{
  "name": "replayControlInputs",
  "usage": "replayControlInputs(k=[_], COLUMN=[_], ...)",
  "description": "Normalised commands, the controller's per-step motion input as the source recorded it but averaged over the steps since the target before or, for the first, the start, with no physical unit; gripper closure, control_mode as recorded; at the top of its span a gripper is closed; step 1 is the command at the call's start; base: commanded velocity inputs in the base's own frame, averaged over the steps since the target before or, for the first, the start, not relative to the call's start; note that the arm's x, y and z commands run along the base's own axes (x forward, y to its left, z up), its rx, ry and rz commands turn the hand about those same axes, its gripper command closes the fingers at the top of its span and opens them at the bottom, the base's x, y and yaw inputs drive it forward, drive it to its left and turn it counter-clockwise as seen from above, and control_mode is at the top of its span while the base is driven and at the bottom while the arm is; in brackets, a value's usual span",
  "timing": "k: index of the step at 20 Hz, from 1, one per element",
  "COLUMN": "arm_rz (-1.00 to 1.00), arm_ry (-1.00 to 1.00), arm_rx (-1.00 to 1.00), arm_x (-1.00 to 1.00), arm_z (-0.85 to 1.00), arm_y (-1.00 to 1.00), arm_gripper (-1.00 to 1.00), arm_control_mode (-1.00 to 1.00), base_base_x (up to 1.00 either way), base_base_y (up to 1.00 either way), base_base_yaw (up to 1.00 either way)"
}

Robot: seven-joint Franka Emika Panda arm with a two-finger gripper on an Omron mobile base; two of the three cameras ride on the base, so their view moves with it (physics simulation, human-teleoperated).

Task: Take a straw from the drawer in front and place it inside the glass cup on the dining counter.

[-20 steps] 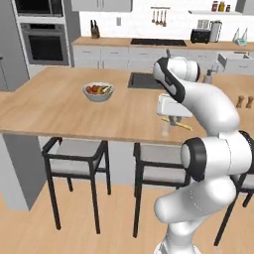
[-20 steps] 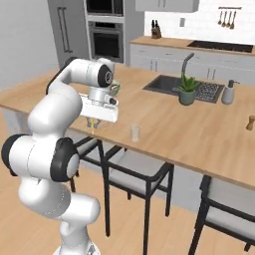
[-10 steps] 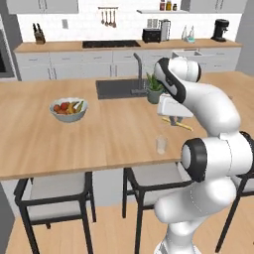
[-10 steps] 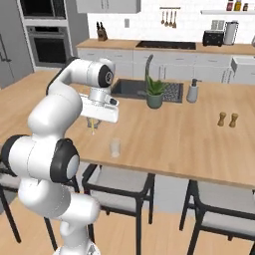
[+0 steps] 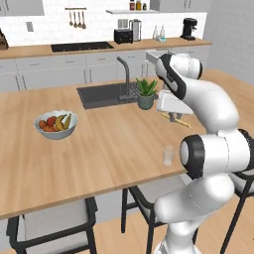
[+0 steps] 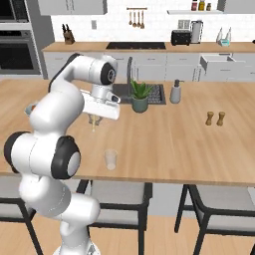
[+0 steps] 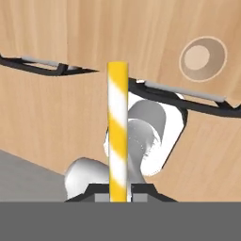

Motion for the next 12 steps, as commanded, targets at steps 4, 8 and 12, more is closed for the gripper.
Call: replayControlInputs(k=[4, 8, 12], arm_rz=[-0.02, 0.0, 0.08], arm_ry=[-0.45, -0.53, -0.52], arm_rx=[0.1, 0.14, 0.16], arm_x=[-0.06, -0.04, 0.0], arm_z=[0.23, 0.07, 0.0], arm_y=[-0.12, -0.16, -0.21], arm_gripper=[1.0, 1.0, 1.0], arm_control_mode=[-1.0, -1.0, -1.0], base_base_x=[0.0, 0.0, 0.0], base_base_y=[0.0, 0.0, 0.0], base_base_yaw=[0.0, 0.0, 0.0])
